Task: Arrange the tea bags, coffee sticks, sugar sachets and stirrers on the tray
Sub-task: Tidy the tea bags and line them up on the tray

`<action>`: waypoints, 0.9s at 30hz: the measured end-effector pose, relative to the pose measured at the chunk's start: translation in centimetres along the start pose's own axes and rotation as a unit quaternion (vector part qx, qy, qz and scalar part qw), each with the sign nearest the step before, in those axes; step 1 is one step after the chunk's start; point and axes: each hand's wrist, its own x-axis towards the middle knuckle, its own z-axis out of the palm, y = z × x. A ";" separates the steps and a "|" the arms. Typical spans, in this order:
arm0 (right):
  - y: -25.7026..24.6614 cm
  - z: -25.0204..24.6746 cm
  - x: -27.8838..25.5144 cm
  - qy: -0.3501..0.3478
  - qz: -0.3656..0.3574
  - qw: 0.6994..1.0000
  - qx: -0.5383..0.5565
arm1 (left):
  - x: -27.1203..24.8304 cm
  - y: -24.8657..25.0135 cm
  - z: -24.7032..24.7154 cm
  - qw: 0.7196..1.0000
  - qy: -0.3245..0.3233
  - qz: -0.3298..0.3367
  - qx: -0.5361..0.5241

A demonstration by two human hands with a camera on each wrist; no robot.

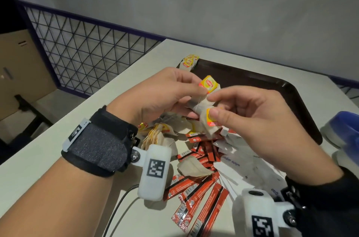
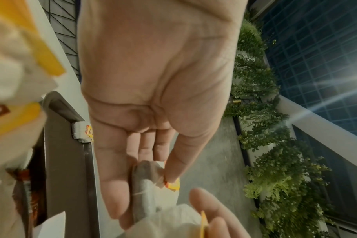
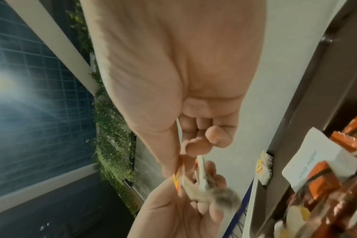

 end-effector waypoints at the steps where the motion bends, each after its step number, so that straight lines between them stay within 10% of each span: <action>1: 0.1 -0.1 0.1 0.021 -0.010 1.000 -0.012 | 0.0 0.0 0.1 1.000 -0.009 0.000 0.009; 27: 0.8 -0.6 0.4 0.189 -0.027 0.982 -0.006 | -0.3 -0.1 2.0 0.997 -0.066 0.004 -0.025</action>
